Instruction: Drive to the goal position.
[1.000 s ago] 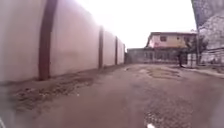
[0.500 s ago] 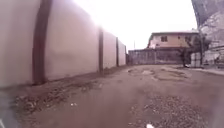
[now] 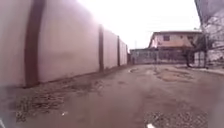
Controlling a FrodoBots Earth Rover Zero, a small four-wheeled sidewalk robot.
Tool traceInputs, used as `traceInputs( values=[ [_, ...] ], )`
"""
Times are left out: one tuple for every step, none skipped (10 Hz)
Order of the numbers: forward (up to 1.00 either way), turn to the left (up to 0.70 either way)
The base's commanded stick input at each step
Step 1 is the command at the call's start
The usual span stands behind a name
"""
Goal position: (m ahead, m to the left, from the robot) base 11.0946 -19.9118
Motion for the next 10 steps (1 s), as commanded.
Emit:
traceInputs(
  values=[
    [0.60,0.00],
    [0.60,0.00],
    [0.60,0.00],
    [0.60,0.00],
    [0.60,0.00],
    [0.60,0.00],
    [0.60,0.00],
    [0.60,0.00],
    [0.60,0.00],
    [0.60,0.00]
  ],
)
